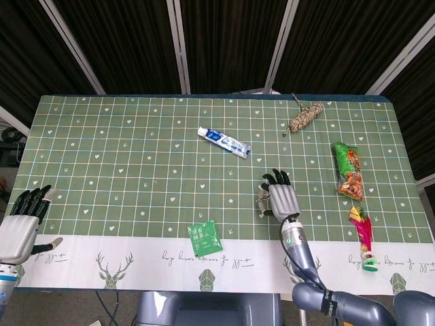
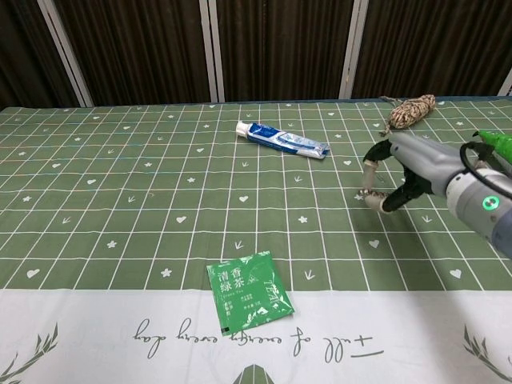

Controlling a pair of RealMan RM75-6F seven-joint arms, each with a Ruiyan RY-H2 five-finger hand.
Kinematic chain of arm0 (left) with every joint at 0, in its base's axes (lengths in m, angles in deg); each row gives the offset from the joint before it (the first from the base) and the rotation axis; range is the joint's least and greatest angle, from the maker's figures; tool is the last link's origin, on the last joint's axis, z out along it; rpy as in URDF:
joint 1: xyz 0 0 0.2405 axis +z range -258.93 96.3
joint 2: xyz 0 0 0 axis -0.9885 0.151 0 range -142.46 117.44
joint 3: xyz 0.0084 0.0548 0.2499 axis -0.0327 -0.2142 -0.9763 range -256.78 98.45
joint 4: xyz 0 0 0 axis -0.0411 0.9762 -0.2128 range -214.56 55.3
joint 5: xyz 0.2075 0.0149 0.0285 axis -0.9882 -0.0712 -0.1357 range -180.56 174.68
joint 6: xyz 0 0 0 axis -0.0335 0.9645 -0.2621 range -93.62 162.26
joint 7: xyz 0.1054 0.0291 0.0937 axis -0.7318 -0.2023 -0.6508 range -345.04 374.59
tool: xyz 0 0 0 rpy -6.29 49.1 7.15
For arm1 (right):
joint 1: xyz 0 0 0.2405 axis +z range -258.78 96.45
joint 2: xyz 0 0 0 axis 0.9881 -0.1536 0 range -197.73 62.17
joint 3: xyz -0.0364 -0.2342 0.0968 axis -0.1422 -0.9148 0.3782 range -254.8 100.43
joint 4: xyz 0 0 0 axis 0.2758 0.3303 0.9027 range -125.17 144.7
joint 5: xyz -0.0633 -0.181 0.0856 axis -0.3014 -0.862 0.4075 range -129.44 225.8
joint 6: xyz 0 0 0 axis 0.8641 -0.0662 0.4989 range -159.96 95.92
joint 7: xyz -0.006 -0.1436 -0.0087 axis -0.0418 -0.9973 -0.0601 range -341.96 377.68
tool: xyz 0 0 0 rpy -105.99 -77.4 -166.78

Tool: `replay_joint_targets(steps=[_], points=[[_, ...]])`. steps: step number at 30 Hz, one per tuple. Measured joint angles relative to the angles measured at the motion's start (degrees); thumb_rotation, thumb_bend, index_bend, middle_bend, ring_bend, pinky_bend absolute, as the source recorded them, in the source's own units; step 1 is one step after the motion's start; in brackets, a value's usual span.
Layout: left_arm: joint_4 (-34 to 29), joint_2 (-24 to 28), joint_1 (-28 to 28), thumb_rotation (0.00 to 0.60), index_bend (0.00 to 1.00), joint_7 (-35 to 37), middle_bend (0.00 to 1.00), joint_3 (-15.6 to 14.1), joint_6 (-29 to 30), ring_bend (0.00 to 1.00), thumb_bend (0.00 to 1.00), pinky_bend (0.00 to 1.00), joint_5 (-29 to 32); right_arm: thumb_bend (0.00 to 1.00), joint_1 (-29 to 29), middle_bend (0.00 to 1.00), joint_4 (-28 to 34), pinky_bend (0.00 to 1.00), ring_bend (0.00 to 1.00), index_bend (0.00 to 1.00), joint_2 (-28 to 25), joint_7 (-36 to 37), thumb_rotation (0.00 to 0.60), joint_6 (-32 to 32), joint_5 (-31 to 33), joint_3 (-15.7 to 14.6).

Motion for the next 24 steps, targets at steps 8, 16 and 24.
replay_joint_targets(steps=[8, 16, 24], points=[[-0.1, -0.2, 0.1, 0.6, 0.0, -0.6, 0.0, 0.1, 0.1, 0.0, 0.05, 0.0, 0.3, 0.33, 1.3, 0.19, 5.1, 0.01, 0.0, 0.62, -1.9, 1.3, 0.6, -1.4, 12.5, 9.0], [0.4, -0.6, 0.1, 0.6, 0.0, -1.5, 0.0, 0.0, 0.8, 0.0, 0.05, 0.0, -0.7, 0.33, 3.9, 0.19, 4.4, 0.01, 0.0, 0.62, -2.1, 2.8, 0.6, -1.8, 27.8, 16.4], [0.7, -1.0, 0.2, 0.6, 0.0, -1.8, 0.0, 0.0, 1.0, 0.0, 0.05, 0.0, -0.8, 0.34, 7.6, 0.19, -1.1, 0.01, 0.0, 0.62, -0.1, 6.5, 0.6, -2.1, 32.4, 19.1]])
